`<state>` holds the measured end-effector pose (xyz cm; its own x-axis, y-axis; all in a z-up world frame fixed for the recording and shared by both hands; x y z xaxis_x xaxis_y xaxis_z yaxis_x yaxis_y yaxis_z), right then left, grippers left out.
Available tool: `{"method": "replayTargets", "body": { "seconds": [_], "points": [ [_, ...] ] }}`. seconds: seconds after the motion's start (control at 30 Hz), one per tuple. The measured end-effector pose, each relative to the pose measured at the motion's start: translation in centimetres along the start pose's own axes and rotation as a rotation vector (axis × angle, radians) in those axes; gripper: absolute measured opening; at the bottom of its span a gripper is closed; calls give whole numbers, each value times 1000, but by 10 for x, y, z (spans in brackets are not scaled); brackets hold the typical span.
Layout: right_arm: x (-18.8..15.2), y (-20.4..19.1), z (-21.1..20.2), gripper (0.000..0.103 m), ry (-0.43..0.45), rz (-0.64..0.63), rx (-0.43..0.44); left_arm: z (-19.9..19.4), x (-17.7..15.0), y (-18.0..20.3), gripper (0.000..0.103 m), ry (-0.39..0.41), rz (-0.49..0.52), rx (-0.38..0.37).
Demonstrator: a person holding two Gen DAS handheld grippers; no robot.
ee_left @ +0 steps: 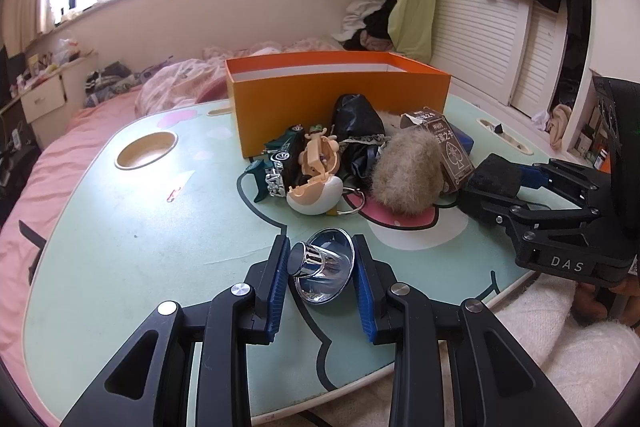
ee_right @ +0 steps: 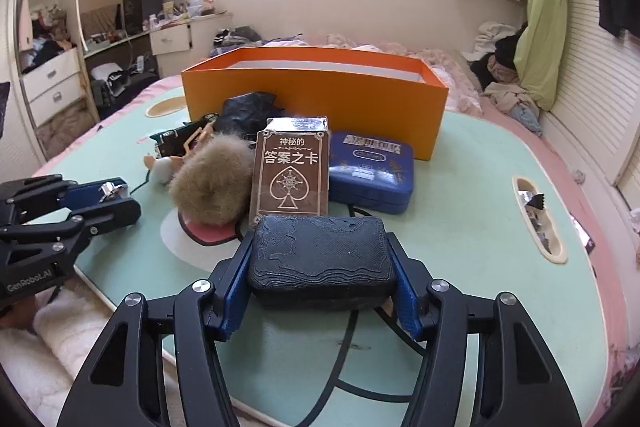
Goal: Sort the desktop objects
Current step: 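Lower the silver cup into the box with the left tool while the right tool drops the black pouch in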
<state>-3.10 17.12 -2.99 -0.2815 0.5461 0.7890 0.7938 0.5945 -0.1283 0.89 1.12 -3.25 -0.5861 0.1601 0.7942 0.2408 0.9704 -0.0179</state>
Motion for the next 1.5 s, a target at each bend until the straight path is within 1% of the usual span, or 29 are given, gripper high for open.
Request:
{"method": "replayTargets", "body": {
  "seconds": [0.3,0.47,0.53,0.6,0.67,0.7,0.77,0.83,0.9,0.97,1.0,1.03,1.07,1.1,1.13,1.17,1.33,1.5],
  "points": [
    [2,-5,-12,61,62,-30,-3,-5,1,-2,29,14,0,-6],
    [15,-13,-30,61,129,-70,-8,-16,12,-1,29,47,30,3],
    [29,-15,-37,61,148,-70,3,-24,27,-1,29,81,30,-5],
    [49,-14,-41,61,164,-37,25,-29,49,-3,29,115,8,-27],
    [73,-12,-39,61,167,3,37,-34,76,-6,29,158,-13,-46],
    [86,-10,-35,61,166,15,43,-32,91,-8,29,168,-9,-48],
    [111,-7,-19,61,150,36,47,-20,121,-15,29,161,-16,-34],
    [132,-1,5,61,113,79,59,3,148,-27,29,122,-39,-32],
    [147,8,37,61,56,129,63,33,166,-40,29,73,-70,-16],
    [152,15,66,61,-14,160,83,68,173,-52,29,7,-85,2],
    [151,18,84,61,-76,175,113,85,172,-54,34,-36,-76,10],
    [145,18,106,61,-176,194,160,102,168,-56,42,-85,-68,26],
    [138,21,122,61,-260,223,182,114,162,-60,53,-125,-69,60],
    [134,25,130,61,-284,228,164,124,156,-63,60,-154,-74,80],
    [131,28,133,61,-282,225,136,125,154,-61,61,-130,-58,63],
    [129,27,132,61,-268,211,126,122,154,-59,62,-106,-38,62],
    [121,24,118,62,-248,205,129,110,148,-53,67,-89,-49,17],
    [122,22,117,62,-218,178,91,101,142,-48,68,-71,-27,28]
  ]
}}
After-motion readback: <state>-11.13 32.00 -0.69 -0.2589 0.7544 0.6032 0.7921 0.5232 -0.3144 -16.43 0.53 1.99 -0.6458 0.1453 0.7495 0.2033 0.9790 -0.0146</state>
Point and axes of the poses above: each gripper's, at about its wrist camera, not at the fingertips, and z roughly the way its jaws point, y to its right, x to its top, the point moved 6 cm from there along z, roughly the way its jaws point, and after that the axes turned 5 degrees about z, right-handed, at the moved point
